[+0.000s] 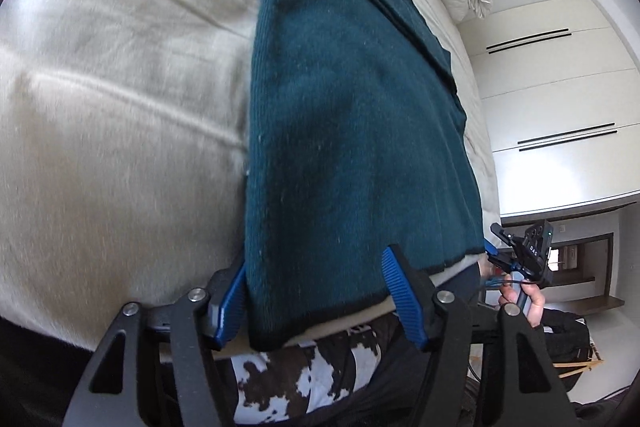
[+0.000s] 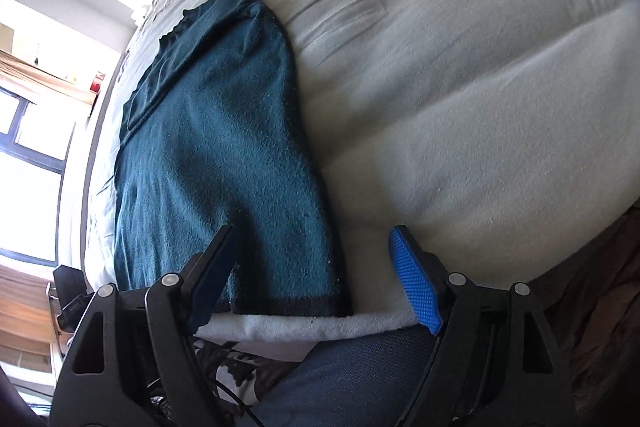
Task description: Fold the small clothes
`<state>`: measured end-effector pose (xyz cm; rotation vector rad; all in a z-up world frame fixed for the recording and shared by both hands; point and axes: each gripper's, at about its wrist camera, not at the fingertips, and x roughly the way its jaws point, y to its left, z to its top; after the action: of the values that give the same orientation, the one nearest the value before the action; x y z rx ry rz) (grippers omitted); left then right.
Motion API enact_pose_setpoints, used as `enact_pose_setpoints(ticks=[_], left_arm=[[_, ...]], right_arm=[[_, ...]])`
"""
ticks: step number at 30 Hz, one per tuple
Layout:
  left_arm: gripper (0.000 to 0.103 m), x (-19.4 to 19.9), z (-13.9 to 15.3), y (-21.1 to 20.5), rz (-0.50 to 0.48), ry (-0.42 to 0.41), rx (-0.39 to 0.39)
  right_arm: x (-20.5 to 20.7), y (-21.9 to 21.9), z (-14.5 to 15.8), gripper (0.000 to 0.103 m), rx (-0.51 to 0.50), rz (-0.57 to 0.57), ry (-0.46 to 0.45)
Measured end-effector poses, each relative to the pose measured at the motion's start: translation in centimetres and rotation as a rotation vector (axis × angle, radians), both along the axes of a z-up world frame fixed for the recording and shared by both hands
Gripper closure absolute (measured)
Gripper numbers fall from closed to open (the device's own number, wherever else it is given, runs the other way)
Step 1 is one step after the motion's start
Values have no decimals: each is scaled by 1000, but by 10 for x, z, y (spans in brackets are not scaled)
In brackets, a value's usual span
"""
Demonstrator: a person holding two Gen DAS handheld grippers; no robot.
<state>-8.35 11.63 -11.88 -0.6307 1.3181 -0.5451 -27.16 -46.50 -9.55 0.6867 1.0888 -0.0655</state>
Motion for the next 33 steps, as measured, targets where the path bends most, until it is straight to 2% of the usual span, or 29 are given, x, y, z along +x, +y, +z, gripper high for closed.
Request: enact_pose_setpoints(ticks=[10,12,14,15,20,25,33], left_arm=[[36,5,-2,-14,-17,-3,-5],[41,5,-4,-12,-4,-2,-5],[53,4,-5,-10,2,0,3],[56,4,-6,-8,4,3,5],[86,4,-10,-3,11,17,20],[93,4,-12,-1,14,21,18],[95,4,-11,-3,6,17,15]], right_arm=[[-7,2,3,39,17,2,-9],[-7,2,3,41,20,2,-10],[-7,1,2,41,26,2,-11],[-9,0,2,42,27,2,-12],[-11,-5,1,50,37,0,-10],[-13,-8,0,59,36,8,1],[-12,-6,0,61,40,28,8]])
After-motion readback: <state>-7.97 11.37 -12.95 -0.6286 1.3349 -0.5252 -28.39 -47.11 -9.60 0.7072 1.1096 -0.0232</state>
